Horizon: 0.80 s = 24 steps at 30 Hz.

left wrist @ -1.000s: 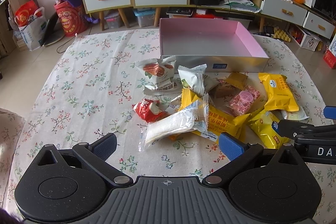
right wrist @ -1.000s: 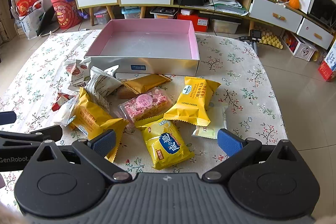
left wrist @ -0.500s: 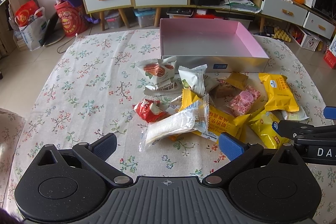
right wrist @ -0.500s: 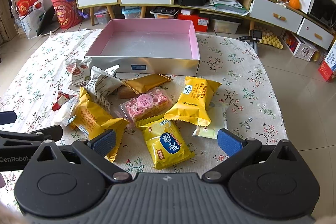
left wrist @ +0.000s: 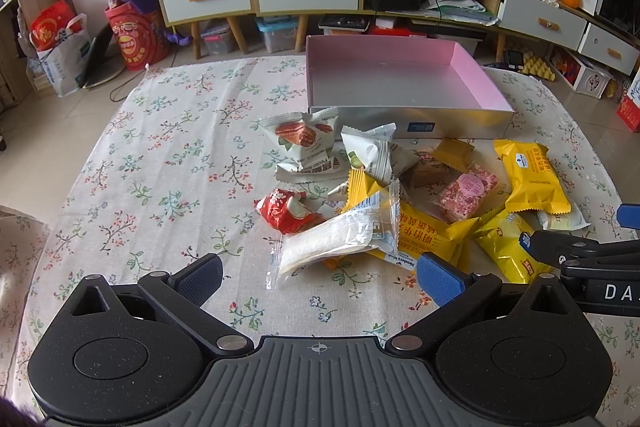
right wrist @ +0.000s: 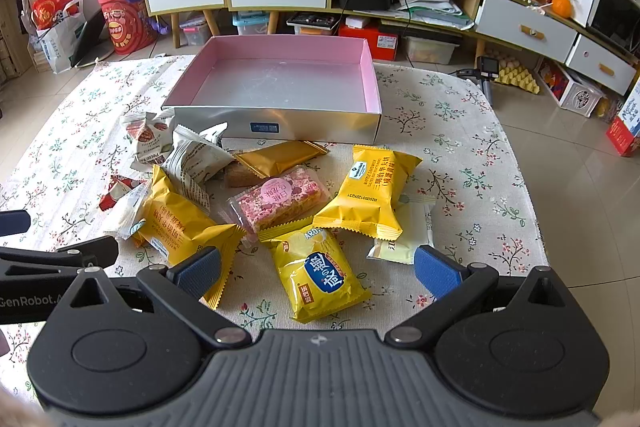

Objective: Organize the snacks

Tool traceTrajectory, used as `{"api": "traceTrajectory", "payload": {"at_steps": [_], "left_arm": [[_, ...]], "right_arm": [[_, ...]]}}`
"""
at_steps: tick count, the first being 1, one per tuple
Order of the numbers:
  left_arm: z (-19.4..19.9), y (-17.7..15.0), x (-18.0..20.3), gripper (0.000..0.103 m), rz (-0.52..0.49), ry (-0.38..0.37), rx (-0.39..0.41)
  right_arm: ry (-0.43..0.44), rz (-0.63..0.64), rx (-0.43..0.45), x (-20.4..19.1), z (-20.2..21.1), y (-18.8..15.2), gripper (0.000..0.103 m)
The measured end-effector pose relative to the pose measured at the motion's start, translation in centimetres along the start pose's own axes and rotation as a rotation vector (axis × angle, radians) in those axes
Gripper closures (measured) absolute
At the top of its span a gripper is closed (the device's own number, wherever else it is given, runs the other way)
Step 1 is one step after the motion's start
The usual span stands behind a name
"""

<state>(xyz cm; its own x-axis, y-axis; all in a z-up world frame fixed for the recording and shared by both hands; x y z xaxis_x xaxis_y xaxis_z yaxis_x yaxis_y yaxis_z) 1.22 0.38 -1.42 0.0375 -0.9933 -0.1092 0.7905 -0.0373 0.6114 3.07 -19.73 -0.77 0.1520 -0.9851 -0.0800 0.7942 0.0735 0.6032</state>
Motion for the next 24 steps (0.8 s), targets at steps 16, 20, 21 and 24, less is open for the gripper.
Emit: {"api": "traceTrajectory", "payload": {"at_steps": [16,20,21,24], "left_arm": [[0.09,-0.01,0.04,0.000,-0.003,0.001,0.005],[0.18,-0.01,-0.01,0.000,-0.001,0.006,0.010],[0.12,-0.02,0.06,0.000,-0.001,0.007,0.009],[0.10,-0.03,0.07,0.000,-0.001,0.007,0.009]], "right_arm": [[-0.001,-0.002,-0.001,-0.14,-0.06,0.01,0.000],[-0.001,-0.009,0.005,0.04,0.07,0.04,0.000],[-0.002,-0.010,0.004,0.08,0.06,0.02,0.000],[-0.005,-0.009,0.002,0.09,-0.01,0.04,0.000]]}}
Point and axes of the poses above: each gripper's, at about its wrist camera, not at the fingertips, and z roughly against the way its jaws point, x to its right, y to its top, the point moved 2 cm from there along -z, roughly the way its jaws point, and after that the axes turned 6 degrees about y, right-handed, at the moved point
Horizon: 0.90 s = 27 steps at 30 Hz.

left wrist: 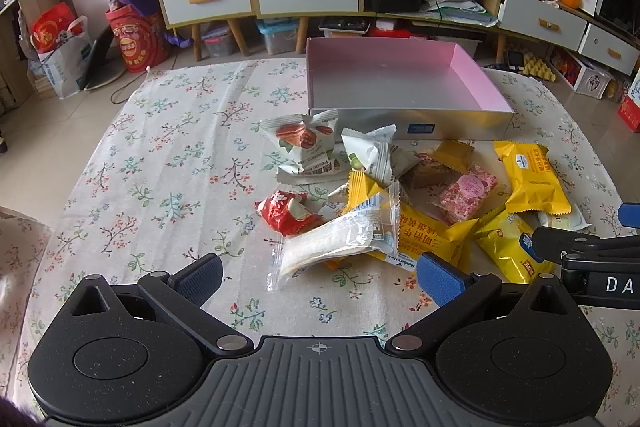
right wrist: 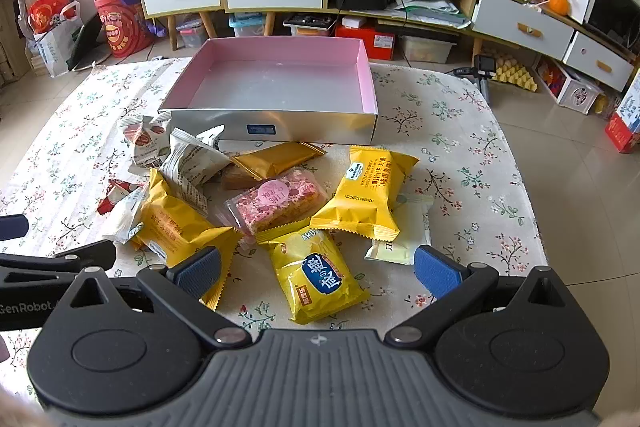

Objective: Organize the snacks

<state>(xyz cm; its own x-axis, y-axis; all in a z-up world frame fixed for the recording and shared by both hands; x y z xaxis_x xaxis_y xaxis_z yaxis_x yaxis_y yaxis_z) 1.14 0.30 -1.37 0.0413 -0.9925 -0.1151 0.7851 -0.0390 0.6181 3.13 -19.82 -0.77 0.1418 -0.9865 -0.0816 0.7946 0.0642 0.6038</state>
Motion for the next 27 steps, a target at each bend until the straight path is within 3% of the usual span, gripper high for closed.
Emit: {"api": "traceTrajectory", "payload": {"at_steps": [27], "left_arm": [[0.02,-0.02,-0.04,0.000,0.000,0.000,0.000]], "right_arm": [[-0.007,0.003,-0.001,-0.09,-0.09,0.03,0.000]]}}
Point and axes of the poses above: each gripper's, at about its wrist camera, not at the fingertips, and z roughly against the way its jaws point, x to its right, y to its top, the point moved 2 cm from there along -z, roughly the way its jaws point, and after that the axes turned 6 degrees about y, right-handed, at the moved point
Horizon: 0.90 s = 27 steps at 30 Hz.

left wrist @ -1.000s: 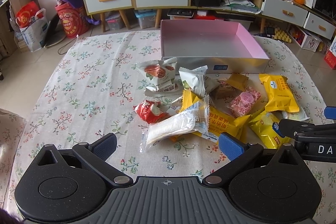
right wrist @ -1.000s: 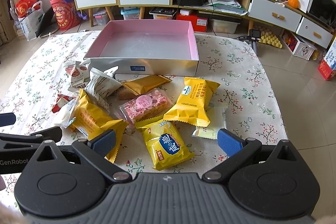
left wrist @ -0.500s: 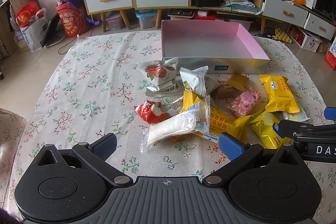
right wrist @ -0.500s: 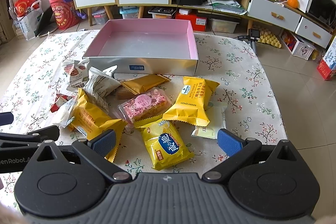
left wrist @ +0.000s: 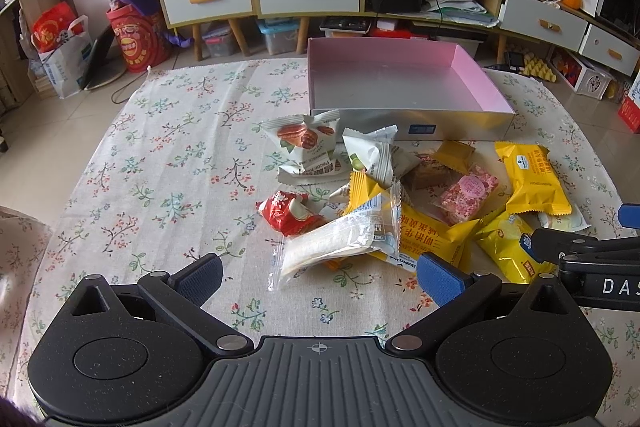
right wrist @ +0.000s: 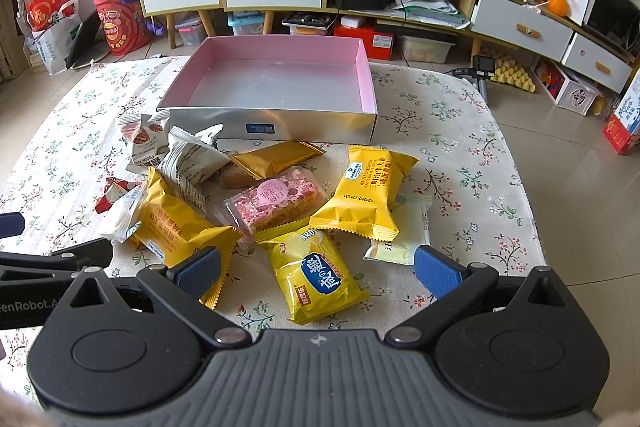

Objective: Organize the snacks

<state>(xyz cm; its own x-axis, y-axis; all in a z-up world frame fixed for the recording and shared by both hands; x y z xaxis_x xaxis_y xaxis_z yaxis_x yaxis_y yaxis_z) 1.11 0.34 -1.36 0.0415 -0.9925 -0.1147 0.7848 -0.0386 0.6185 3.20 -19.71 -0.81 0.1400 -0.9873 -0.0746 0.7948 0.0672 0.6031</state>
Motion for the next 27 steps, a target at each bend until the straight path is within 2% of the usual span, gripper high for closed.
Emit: {"api": "traceTrajectory", "payload": {"at_steps": [19,24,27], "left_arm": [[-0.1,0.6,-0.2,0.000,-0.007,-0.020,-0.001],[-0.9,1.3,-0.4,0.000,-0.050,-0.030,-0.027],[-1.2,1.9,-0.5,0.000,-0.093,-0.038,-0.042]], "right_arm": [[0.003,-0.001,0.000,0.0,-0.1,0.2,0.000],[0.012,-0.016,-0.005,0.5,-0.3,0.7,0.000],[0.033,-0.009,-0.057,0.9,-1.0,1.2,0.000]]}}
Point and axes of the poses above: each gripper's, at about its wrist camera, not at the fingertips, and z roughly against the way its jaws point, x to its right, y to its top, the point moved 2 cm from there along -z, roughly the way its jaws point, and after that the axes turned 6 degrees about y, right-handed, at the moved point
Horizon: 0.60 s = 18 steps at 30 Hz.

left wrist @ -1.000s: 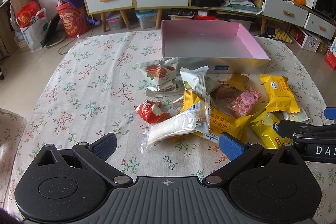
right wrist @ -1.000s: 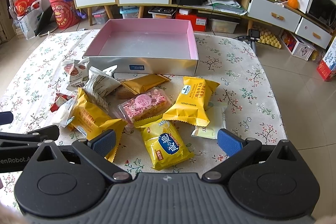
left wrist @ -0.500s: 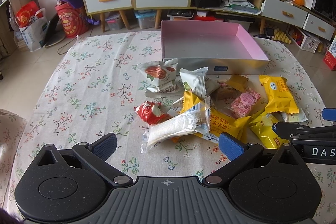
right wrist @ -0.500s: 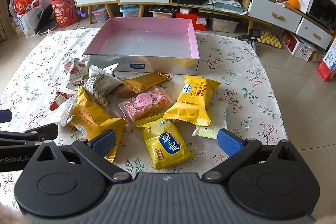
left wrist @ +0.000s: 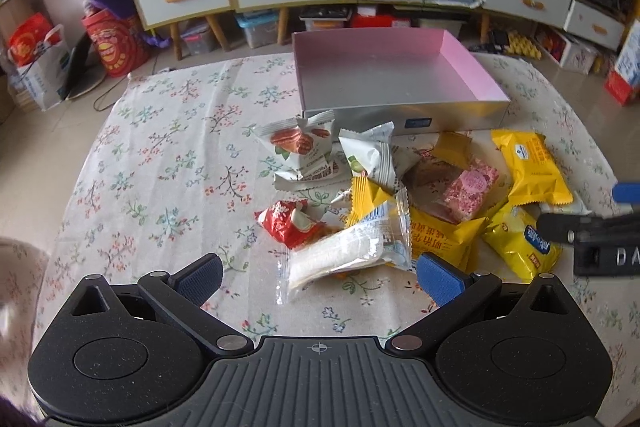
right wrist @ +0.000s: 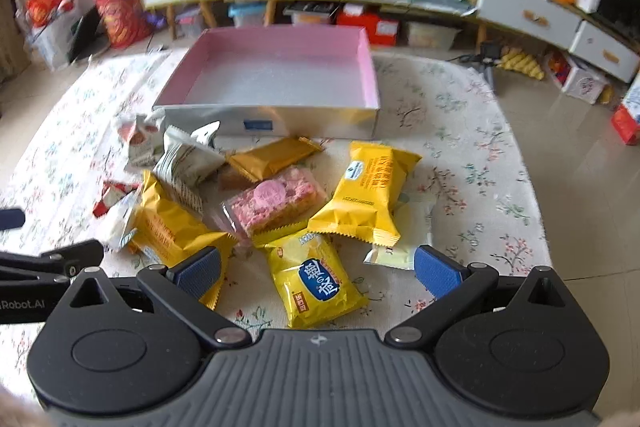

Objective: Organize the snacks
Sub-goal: 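Grasp the clear bread packet with the left tool while the right tool grasps a yellow waffle packet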

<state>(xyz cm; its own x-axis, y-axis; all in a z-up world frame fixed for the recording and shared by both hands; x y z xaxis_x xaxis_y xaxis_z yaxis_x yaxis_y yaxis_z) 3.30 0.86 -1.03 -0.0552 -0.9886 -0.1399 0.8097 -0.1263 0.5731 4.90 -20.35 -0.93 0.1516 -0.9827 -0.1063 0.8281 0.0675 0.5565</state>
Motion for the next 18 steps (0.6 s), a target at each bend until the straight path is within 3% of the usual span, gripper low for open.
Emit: {"api": "traceTrajectory", "payload": {"at_steps": [4,9,12,15,18], "left_arm": [[-0.2,1.0,-0.2,0.000,-0.052,-0.048,-0.023],[-1.3,1.8,-0.6,0.001,-0.108,-0.102,-0.053],[-2.3,1.6,-1.1,0.002,-0.125,-0.183,-0.049],[-3.0,0.9,-1.9,0.009,-0.133,-0.311,-0.013],[-2.9,0.2,-1.9,0.017,-0.218,-0.360,0.027]], "right_arm": [[0.004,0.015,-0.016,0.3,-0.4,1.1,0.000],[0.106,-0.024,-0.081,0.5,-1.3,1.8,0.001],[0.157,-0.048,-0.090,0.8,-1.6,2.0,0.003],[0.241,-0.119,-0.098,1.7,-2.4,1.9,0.008],[0.285,-0.113,-0.087,2.2,-2.9,1.3,0.015]]}}
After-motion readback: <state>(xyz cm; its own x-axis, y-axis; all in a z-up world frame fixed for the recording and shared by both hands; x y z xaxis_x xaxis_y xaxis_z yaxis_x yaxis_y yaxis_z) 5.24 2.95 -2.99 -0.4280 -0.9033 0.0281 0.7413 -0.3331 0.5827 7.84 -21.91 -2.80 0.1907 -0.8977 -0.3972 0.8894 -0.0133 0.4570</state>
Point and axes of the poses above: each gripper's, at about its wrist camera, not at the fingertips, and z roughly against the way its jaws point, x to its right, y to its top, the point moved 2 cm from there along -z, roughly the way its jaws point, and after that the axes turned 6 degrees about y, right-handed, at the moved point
